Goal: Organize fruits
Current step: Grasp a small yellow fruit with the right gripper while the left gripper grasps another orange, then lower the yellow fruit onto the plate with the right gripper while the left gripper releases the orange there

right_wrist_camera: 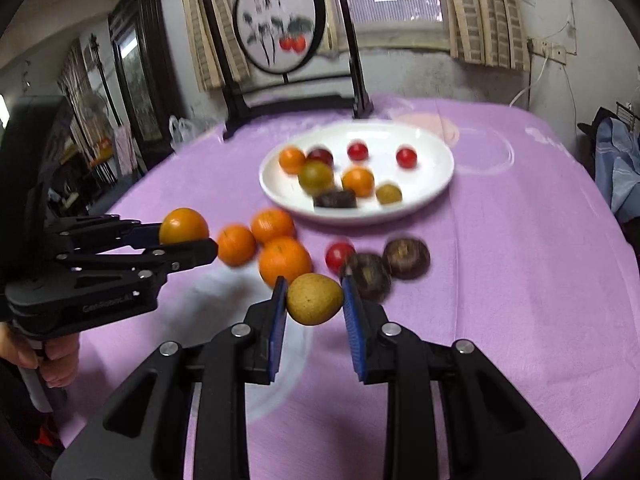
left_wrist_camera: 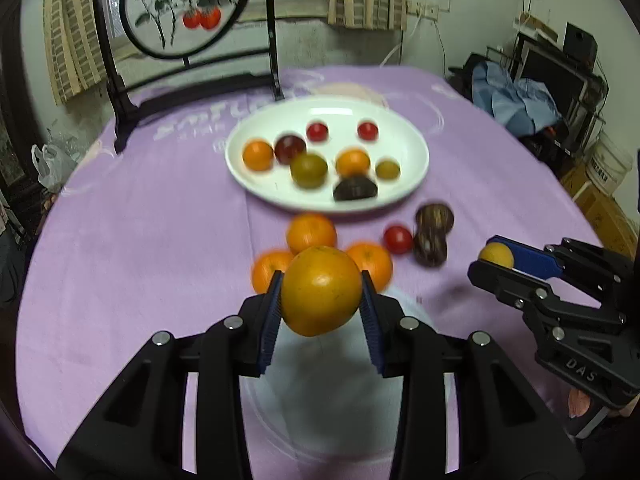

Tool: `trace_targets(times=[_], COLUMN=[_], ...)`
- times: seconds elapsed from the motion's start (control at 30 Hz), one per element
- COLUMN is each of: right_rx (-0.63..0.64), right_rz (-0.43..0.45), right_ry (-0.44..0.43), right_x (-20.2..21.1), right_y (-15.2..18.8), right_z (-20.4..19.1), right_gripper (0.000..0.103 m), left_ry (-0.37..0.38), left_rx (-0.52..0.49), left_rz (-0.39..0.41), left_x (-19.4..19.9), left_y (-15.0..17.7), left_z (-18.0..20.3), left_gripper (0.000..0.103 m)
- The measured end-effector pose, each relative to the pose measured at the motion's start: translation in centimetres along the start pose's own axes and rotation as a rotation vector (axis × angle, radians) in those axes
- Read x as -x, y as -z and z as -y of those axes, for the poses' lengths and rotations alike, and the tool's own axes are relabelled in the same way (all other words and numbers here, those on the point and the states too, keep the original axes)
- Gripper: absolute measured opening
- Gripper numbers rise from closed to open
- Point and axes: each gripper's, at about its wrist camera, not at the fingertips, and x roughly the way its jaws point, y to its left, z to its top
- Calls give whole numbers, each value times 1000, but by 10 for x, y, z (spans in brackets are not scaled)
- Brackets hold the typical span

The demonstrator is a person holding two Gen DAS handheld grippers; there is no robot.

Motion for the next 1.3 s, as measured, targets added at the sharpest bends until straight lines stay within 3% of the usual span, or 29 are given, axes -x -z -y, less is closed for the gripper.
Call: trace_targets(times=[0.23, 0.47, 0.7, 0.77, 0.8, 1.17, 1.23, 1.27, 1.3], right_rx=[83, 86, 35, 1, -12, -41, -41, -40, -41], right_rz=[42, -57, -118, -120, -119, -92, -91, -82, -72], right_ry=[63, 129, 121, 103, 93, 77, 85, 92, 96], right_x=[-19, -85, -123, -127, -127, -88, -78, -72, -67], right_y=[-52, -76, -77, -77, -77, -55, -49, -44, -41], right_z=[2, 26, 41, 46, 48, 48, 48, 47, 47], right_gripper=[28, 28, 28, 31, 31, 31, 38, 50, 53], left_ry=[-14, -88, -104, -124, -135, -115, -114, -111, -108], left_rx=[36, 46, 79, 103, 108, 95, 93, 96, 99], left_rz=[56, -40, -69, -48, -30, 20, 21, 25, 28], left_x=[-12, -84, -114, -116, -113, -73, -66, -62, -58], left_y=[-52, -77, -83, -86, -87, -70, -62, -57, -52], left_z=[-9, -16, -25, -28, -29, -29, -29, -29, -29], left_gripper=[37, 37, 39, 70, 74, 82, 83, 83, 83])
